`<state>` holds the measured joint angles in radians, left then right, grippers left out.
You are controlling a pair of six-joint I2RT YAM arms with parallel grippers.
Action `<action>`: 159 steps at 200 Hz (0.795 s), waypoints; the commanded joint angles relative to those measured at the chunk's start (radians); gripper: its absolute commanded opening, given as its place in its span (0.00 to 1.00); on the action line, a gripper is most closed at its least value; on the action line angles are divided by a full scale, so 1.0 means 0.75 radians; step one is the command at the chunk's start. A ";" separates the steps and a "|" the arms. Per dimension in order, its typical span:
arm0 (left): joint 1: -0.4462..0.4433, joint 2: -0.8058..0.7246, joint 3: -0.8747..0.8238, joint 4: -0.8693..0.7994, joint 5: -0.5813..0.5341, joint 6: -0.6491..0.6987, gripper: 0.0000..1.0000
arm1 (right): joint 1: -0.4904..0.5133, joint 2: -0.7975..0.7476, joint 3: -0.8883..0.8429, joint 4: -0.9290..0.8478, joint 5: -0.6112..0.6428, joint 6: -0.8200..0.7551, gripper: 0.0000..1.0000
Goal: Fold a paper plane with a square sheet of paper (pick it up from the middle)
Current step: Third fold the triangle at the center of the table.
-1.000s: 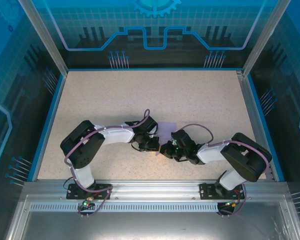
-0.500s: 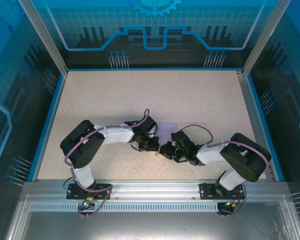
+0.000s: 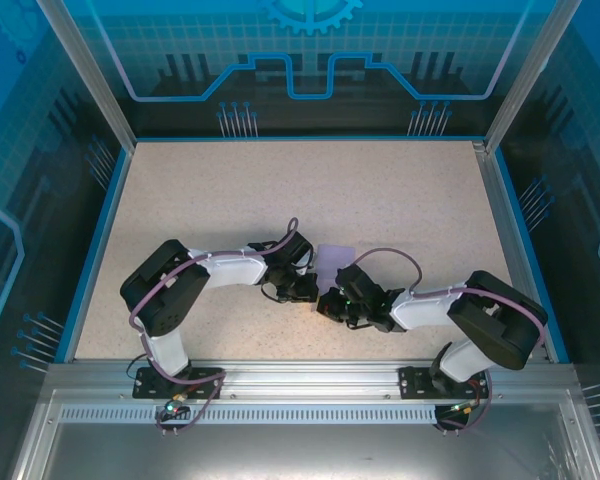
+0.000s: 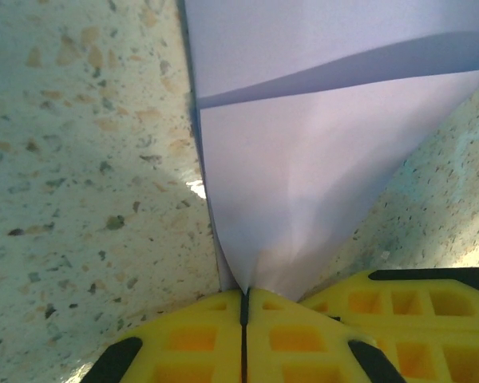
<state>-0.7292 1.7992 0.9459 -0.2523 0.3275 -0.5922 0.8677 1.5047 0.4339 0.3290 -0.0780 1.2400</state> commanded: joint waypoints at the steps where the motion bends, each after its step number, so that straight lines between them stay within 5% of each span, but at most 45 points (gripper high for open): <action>1: 0.002 0.094 -0.056 -0.085 -0.090 0.023 0.08 | 0.056 0.008 -0.029 -0.047 -0.076 -0.023 0.00; 105: 0.008 0.100 -0.057 -0.085 -0.077 0.042 0.08 | 0.027 -0.154 -0.184 0.301 0.090 0.151 0.00; 159: 0.015 0.106 -0.062 -0.077 -0.064 0.045 0.08 | 0.049 -0.040 -0.159 0.397 0.048 0.214 0.00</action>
<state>-0.7219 1.8030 0.9459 -0.2504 0.3439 -0.5823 0.8898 1.4345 0.3073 0.5632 -0.0505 1.3632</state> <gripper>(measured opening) 0.081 0.042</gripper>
